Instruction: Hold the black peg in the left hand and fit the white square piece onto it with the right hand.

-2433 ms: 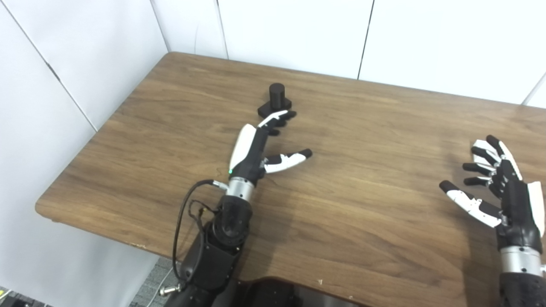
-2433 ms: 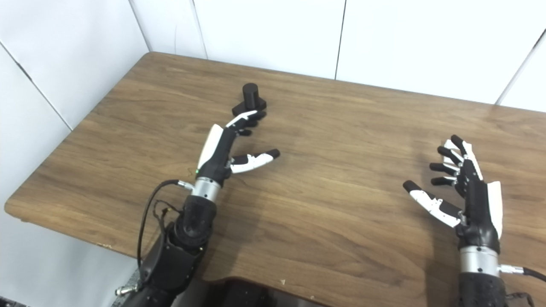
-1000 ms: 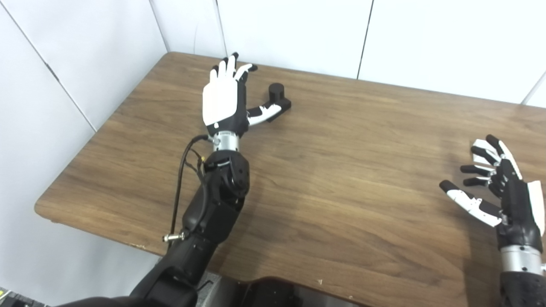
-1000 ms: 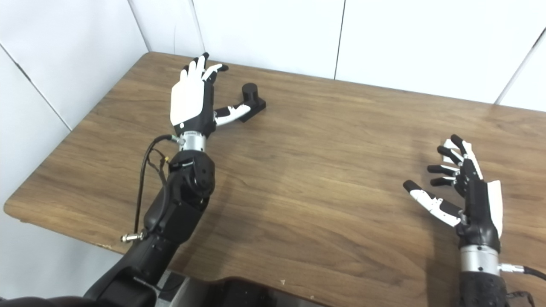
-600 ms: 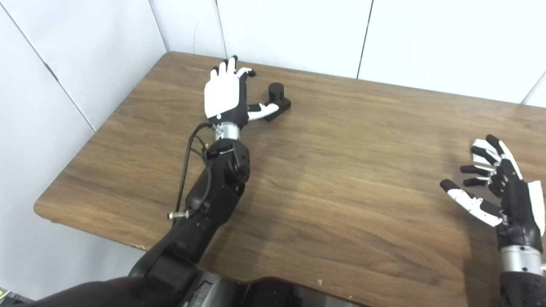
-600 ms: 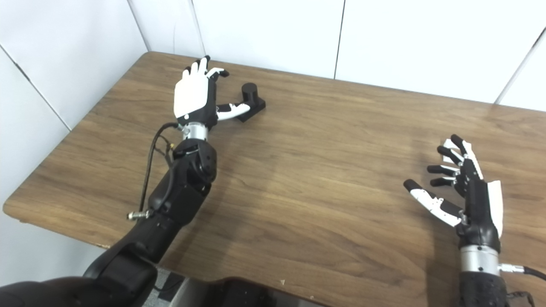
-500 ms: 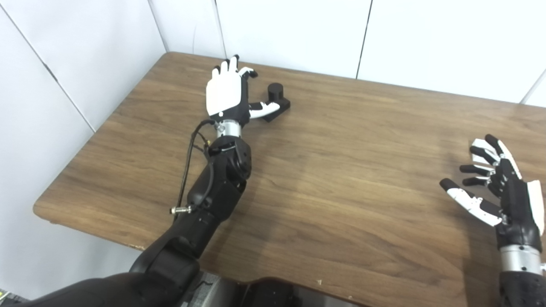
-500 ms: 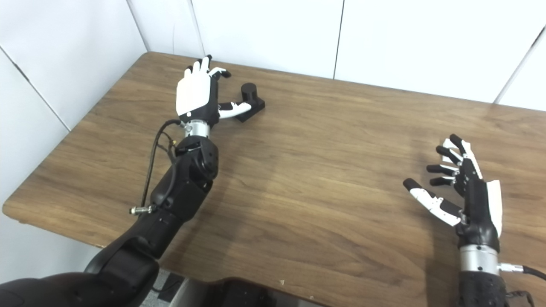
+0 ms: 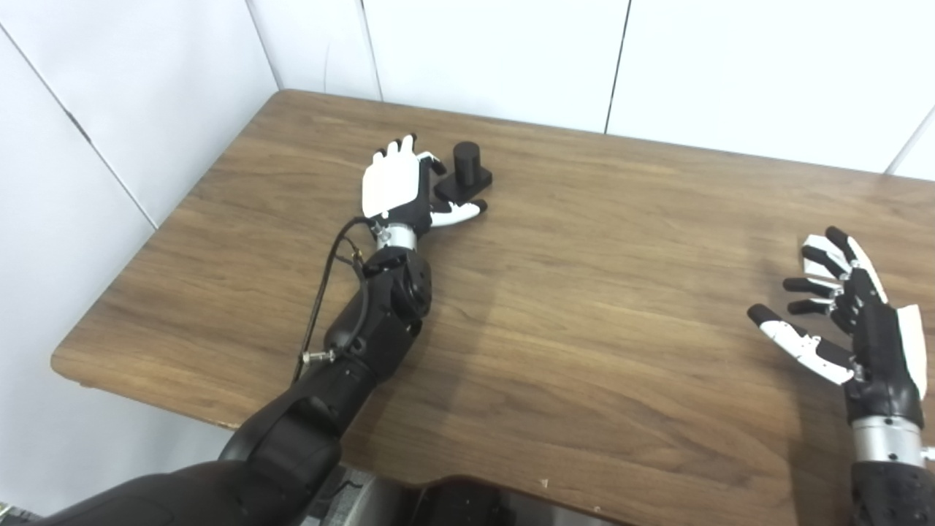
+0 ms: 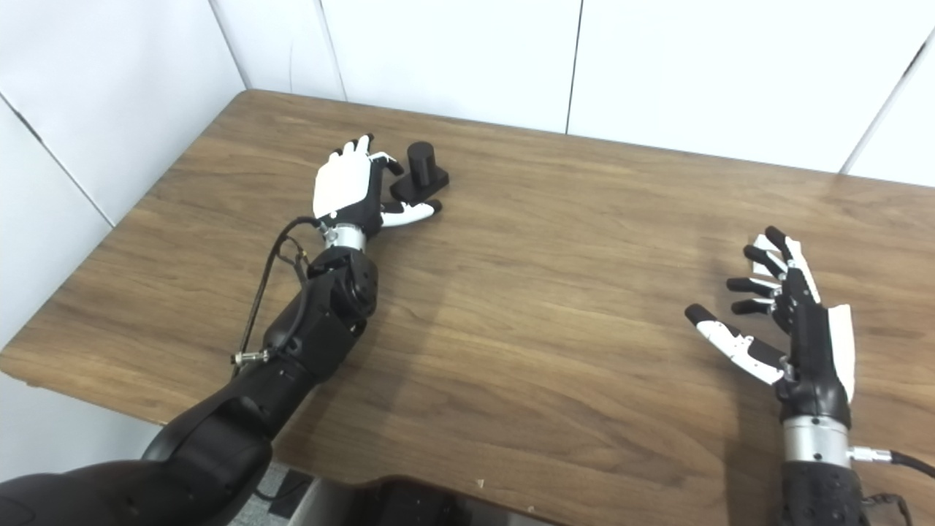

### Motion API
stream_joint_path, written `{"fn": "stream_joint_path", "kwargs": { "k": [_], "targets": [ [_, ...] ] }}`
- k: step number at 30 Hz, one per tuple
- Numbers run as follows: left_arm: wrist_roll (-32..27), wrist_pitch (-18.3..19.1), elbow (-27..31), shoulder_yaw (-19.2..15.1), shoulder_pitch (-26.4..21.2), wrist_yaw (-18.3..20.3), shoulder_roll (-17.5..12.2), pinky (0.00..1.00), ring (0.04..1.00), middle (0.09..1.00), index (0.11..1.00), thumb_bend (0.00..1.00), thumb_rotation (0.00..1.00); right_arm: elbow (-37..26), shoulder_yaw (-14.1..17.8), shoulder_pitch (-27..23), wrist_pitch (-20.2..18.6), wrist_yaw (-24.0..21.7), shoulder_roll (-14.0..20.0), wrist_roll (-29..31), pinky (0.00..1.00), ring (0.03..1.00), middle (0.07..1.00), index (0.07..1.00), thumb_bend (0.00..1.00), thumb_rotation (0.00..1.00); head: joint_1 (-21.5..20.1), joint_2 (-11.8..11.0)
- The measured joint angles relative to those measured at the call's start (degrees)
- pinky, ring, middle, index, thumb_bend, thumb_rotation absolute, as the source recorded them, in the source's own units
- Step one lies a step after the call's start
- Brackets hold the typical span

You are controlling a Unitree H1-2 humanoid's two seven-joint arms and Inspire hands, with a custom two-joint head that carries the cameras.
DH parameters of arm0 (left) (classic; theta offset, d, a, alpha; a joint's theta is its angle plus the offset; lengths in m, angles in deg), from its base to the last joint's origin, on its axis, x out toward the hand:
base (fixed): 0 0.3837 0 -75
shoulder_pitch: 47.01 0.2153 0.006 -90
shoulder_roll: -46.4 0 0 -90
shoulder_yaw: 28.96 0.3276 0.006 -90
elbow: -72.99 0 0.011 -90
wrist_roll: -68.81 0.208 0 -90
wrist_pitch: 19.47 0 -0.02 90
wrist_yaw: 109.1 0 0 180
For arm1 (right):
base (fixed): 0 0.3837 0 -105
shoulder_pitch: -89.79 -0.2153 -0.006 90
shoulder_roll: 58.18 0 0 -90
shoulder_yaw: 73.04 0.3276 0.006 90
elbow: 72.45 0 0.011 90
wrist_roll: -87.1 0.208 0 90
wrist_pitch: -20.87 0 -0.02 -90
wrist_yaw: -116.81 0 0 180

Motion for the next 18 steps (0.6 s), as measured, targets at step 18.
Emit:
{"fn": "stream_joint_path", "kwargs": {
  "k": [18],
  "targets": [
    [-5.34, -5.48, -9.43, 0.88, -3.7, -7.38, 1.06, 1.0, 1.0, 0.984, 0.587, 0.86, 0.43, -0.37, 0.22, 0.39, -0.05, 0.0, 0.08, -0.29, 0.56, 0.665, 0.825, 0.914, 0.72, 0.25, -0.97, 0.35]
  ]
}}
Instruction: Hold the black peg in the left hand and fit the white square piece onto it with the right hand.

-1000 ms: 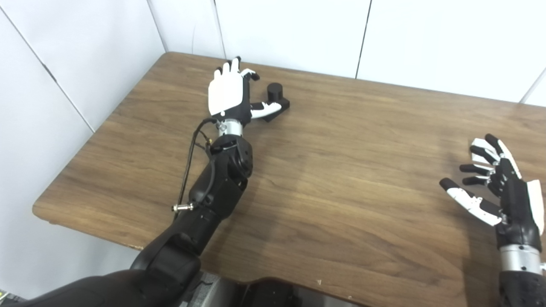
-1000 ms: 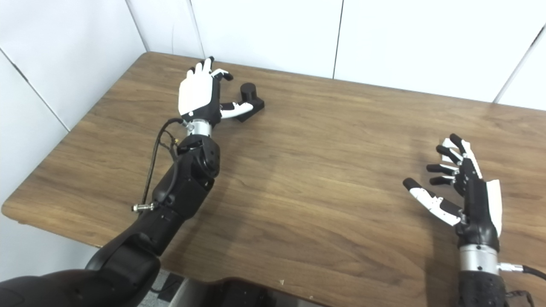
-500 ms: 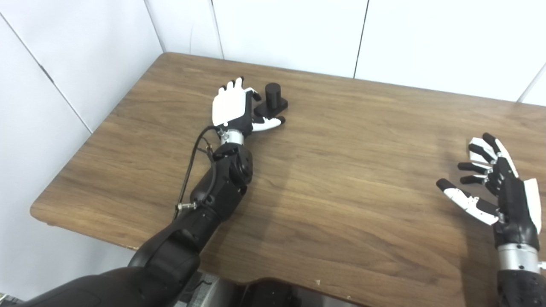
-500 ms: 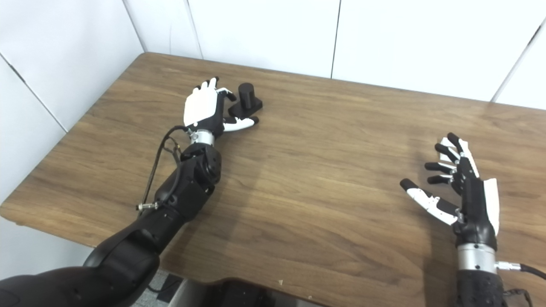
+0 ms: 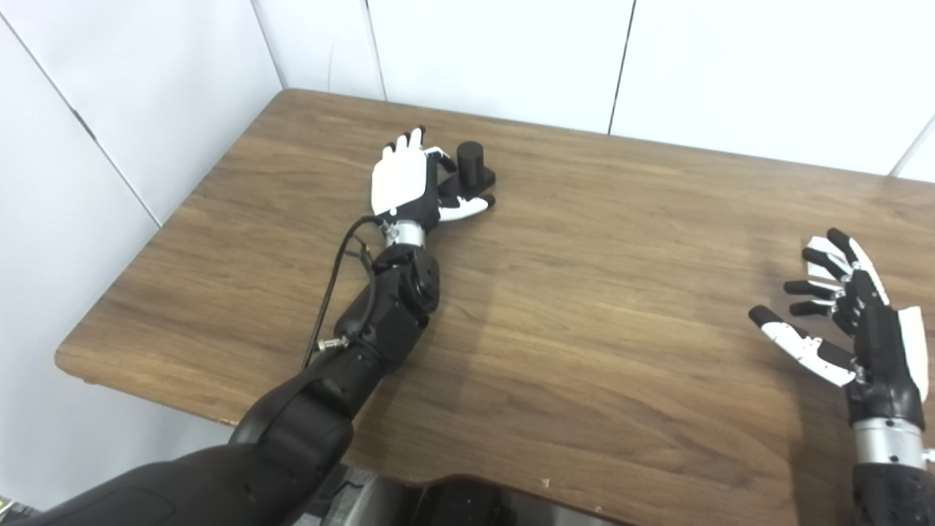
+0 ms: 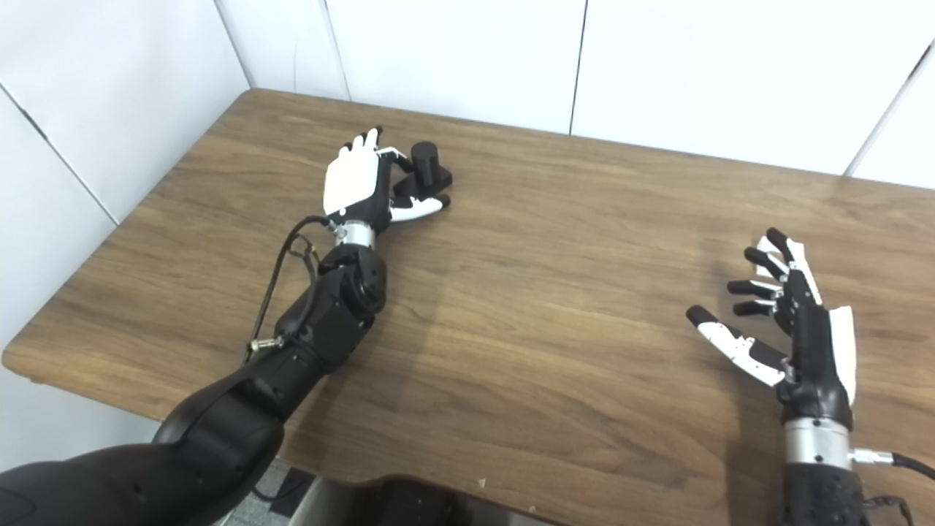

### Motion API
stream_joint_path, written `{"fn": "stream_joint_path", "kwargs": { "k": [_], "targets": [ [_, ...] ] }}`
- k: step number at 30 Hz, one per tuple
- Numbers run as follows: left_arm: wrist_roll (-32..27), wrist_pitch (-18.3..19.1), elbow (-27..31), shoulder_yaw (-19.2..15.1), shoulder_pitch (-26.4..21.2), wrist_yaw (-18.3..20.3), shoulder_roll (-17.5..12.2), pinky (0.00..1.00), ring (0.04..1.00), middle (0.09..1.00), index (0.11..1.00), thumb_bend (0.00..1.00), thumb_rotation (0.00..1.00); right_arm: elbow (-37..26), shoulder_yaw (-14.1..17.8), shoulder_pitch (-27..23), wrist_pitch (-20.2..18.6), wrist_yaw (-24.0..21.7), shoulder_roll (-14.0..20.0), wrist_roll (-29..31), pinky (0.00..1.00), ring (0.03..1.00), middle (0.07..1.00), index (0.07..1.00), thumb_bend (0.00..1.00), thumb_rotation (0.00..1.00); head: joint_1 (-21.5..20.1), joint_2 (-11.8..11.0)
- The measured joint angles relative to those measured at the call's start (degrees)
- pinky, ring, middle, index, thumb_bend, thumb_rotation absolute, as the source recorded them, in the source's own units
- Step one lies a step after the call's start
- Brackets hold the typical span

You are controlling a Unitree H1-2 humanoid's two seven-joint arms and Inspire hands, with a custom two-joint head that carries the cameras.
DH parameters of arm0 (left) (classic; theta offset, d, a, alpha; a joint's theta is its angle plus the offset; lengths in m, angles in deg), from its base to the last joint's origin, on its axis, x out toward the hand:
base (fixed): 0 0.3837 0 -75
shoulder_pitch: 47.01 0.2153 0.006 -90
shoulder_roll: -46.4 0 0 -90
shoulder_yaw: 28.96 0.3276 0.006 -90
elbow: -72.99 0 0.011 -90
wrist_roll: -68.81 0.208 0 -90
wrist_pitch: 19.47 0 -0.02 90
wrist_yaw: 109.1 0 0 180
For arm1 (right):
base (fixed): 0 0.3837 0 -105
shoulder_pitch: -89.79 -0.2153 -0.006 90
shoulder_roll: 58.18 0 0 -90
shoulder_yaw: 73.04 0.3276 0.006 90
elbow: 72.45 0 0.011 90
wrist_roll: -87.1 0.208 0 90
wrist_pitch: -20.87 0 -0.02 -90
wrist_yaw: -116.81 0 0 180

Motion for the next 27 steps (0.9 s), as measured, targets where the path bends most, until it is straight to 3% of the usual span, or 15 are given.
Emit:
{"fn": "stream_joint_path", "kwargs": {
  "k": [17, 18, 20, 27],
  "targets": [
    [-2.26, -4.22, -4.9, 0.59, -2.61, -3.19, 0.34, 1.0, 1.0, 0.935, 0.505, 0.78, 0.34, -1.5, 0.67, 1.48, -0.62, 0.02, -0.02, -0.47, 0.55, 0.661, 0.826, 0.921, 0.7, 0.25, -1.15, 0.35],
    [-2.33, -4.37, -4.98, 0.59, -2.64, -3.24, 0.34, 1.0, 1.0, 0.935, 0.495, 0.65, 0.22, -1.66, 0.72, 1.64, -0.63, 0.03, 0.0, -0.62, 0.55, 0.662, 0.827, 0.923, 0.7, 0.25, -1.06, 0.53],
    [-2.72, -4.8, -5.06, 0.55, -2.69, -3.46, 0.34, 1.0, 1.0, 0.928, 0.484, 0.53, 0.1, -1.89, 0.86, 1.9, -0.68, 0.03, 0.04, -0.93, 0.56, 0.66, 0.829, 0.923, 0.7, 0.27, -0.97, 0.62],
    [-3.16, -6.59, -5.15, 0.81, -2.94, -6.1, 1.16, 1.0, 0.989, 0.911, 0.478, 0.51, 0.07, -1.85, 1.25, 1.91, -0.67, 0.03, 0.04, -0.94, 0.55, 0.659, 0.824, 0.914, 0.71, 0.31, -0.97, 0.62]
  ]
}}
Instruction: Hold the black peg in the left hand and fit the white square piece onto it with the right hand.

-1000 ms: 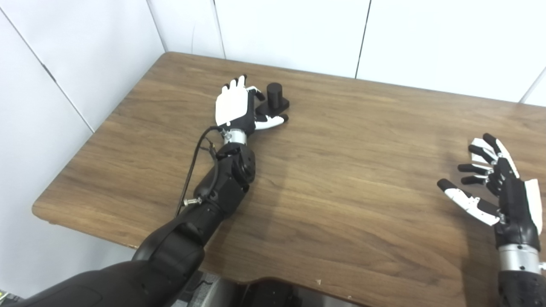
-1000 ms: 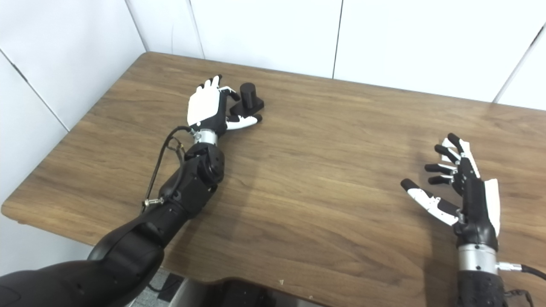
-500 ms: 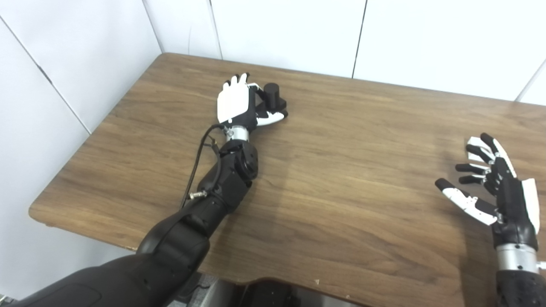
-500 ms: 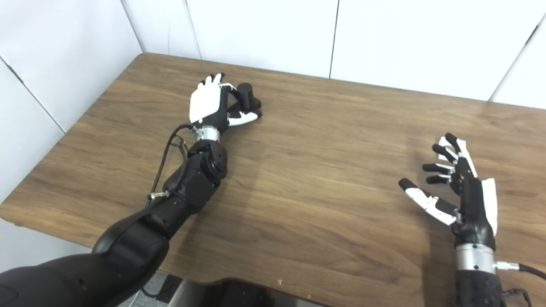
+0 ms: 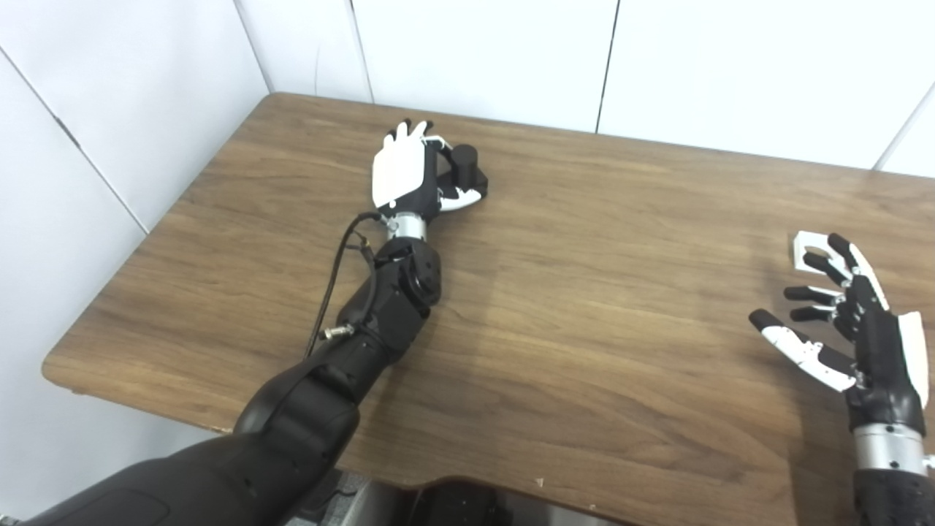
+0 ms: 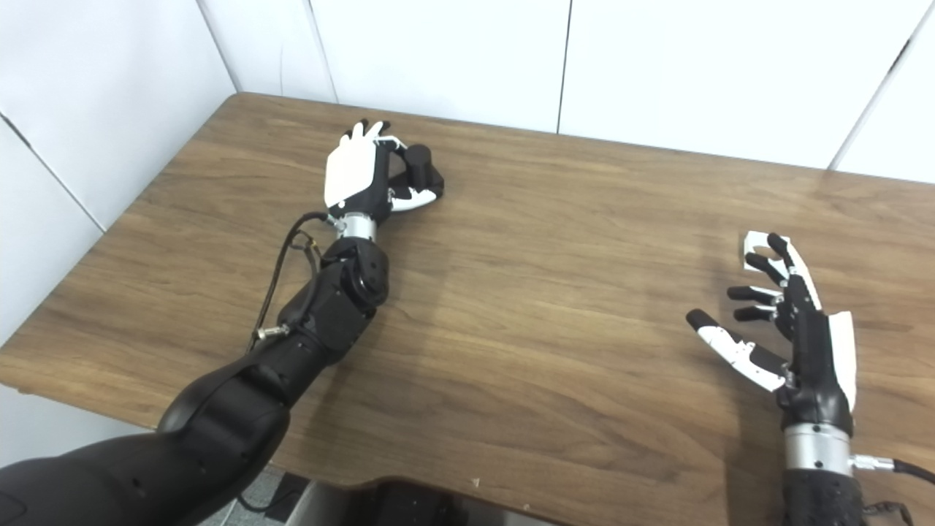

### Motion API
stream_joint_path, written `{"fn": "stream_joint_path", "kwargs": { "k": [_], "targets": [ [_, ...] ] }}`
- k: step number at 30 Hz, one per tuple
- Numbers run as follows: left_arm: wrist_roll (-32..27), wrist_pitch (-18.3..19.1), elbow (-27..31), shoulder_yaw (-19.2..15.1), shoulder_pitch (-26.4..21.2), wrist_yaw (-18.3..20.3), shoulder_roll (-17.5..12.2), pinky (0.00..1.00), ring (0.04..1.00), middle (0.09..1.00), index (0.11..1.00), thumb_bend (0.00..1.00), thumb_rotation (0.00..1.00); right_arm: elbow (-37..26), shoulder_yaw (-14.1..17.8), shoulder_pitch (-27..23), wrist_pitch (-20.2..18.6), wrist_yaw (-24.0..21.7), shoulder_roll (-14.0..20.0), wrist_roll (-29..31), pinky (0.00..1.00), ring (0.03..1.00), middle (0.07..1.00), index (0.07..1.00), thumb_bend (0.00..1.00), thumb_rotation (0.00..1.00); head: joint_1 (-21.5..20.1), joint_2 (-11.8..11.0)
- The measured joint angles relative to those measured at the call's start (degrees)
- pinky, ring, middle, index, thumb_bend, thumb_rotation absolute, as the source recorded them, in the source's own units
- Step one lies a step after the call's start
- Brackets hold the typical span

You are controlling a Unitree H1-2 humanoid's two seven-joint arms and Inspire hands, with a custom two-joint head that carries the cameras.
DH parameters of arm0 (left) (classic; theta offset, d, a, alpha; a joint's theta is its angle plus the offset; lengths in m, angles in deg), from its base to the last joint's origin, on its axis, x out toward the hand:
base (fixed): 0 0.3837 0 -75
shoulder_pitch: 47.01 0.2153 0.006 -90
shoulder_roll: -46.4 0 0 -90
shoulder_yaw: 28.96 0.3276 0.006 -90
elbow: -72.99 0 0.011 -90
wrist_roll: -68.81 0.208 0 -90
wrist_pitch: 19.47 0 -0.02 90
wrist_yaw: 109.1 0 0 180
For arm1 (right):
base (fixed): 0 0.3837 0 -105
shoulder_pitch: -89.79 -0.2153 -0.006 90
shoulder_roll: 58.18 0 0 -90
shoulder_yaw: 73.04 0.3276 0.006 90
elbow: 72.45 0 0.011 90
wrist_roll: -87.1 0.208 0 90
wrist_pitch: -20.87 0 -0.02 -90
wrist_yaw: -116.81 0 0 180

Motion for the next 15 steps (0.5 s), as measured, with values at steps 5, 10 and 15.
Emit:
{"fn": "stream_joint_path", "kwargs": {
  "k": [5, 10, 15],
  "targets": [
    [0.0, 0.08, 0.01, 0.36, -0.03, -0.2, -0.06, 1.0, 0.992, 0.913, 0.478, 0.51, 0.07, 0.0, 0.19, 0.04, 0.0, 0.06, 0.01, -0.28, 0.54, 0.648, 0.823, 0.916, 0.71, 0.31, -0.17, 0.09],
    [0.0, 0.11, 0.05, 0.54, -0.03, -0.28, -0.1, 1.0, 0.986, 0.908, 0.479, 0.51, 0.07, -0.04, 0.33, 0.09, 0.0, 0.06, 0.0, -0.43, 0.53, 0.647, 0.824, 0.914, 0.71, 0.3, -0.17, 0.18],
    [-0.06, 0.11, 0.06, 0.6, -0.04, -0.41, -0.12, 1.0, 0.987, 0.905, 0.478, 0.51, 0.07, -0.05, 0.58, 0.13, 0.0, 0.06, 0.0, -0.39, 0.53, 0.649, 0.823, 0.912, 0.71, 0.3, -0.53, 0.18]
  ]
}}
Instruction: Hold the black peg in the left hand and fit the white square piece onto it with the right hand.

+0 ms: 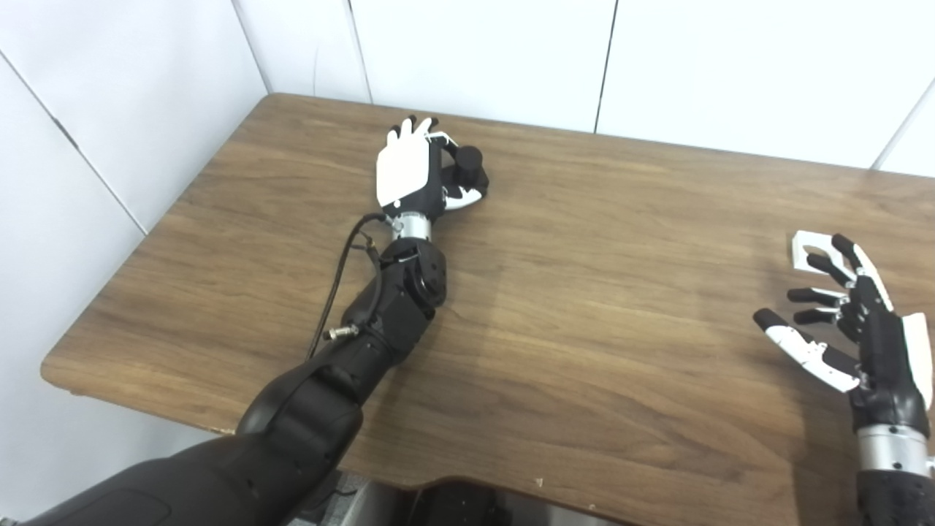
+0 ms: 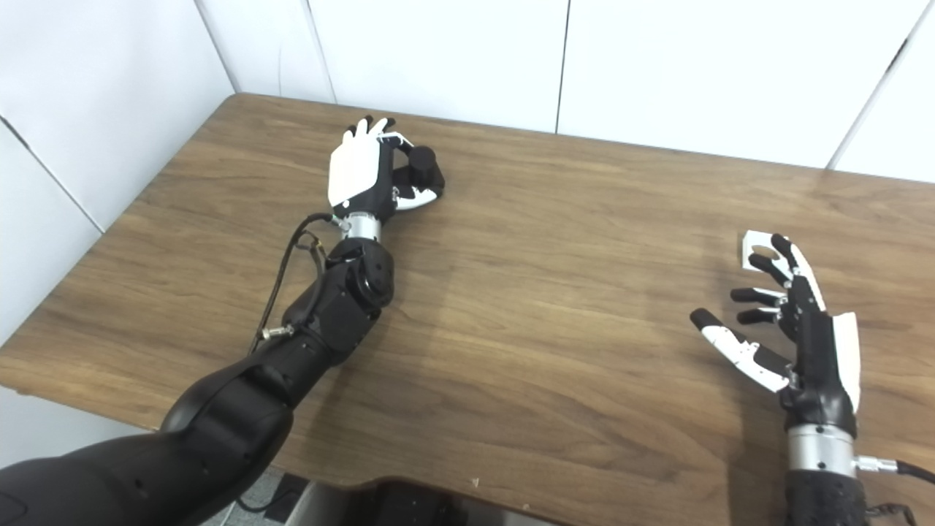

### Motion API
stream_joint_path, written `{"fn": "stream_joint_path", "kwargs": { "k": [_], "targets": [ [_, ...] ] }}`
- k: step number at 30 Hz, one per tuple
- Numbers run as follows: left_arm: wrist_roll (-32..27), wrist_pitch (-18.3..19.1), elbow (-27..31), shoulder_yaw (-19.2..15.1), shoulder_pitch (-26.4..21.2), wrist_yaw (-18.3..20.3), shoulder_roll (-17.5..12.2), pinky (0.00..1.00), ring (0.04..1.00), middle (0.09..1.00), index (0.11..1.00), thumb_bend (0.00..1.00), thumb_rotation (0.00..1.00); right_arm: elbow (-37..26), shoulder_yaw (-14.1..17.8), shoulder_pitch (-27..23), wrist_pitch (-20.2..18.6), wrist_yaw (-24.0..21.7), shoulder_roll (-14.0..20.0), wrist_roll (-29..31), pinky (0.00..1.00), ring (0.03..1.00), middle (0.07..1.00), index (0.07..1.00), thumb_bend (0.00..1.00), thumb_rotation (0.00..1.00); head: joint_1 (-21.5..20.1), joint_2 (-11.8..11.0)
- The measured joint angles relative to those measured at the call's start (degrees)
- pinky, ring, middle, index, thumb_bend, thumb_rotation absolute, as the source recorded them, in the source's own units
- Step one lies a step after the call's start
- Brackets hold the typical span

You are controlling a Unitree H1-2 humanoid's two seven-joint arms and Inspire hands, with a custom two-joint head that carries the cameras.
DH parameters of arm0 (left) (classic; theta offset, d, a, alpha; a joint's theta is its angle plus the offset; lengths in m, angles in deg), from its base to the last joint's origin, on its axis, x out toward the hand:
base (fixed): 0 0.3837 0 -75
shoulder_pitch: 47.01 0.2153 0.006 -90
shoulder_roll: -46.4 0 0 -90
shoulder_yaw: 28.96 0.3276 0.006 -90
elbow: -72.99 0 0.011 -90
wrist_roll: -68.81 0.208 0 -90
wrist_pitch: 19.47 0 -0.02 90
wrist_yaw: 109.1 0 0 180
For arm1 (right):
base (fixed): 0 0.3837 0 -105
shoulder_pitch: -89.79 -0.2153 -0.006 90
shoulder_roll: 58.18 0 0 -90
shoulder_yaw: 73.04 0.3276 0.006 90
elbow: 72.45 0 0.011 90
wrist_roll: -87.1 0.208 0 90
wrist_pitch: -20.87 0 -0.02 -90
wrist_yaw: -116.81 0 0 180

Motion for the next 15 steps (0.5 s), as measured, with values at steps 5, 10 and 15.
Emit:
{"fn": "stream_joint_path", "kwargs": {
  "k": [5, 10, 15],
  "targets": [
    [-0.6, 0.02, 1.27, -0.03, 0.63, 0.85, -0.03, 1.0, 0.999, 0.91, 0.479, 0.51, 0.08, -0.03, 0.02, 0.0, 0.0, 0.0, -0.01, 0.05, 0.55, 0.652, 0.819, 0.91, 0.7, 0.29, -1.93, 0.18],
    [-2.42, -0.36, 5.87, -0.03, 2.94, 2.93, -0.27, 1.0, 0.99, 0.91, 0.481, 0.51, 0.08, -0.15, -0.01, 0.01, -0.01, -0.01, -0.02, 0.01, 0.56, 0.654, 0.818, 0.909, 0.7, 0.26, -3.34, 0.0],
    [-4.87, -2.11, 11.49, 0.04, 6.18, 7.16, 0.1, 1.0, 0.988, 0.913, 0.484, 0.51, 0.09, -0.29, 0.01, 0.14, -0.19, 0.0, 0.0, -0.53, 0.54, 0.646, 0.815, 0.913, 0.7, 0.24, -4.13, -0.18]
  ]
}}
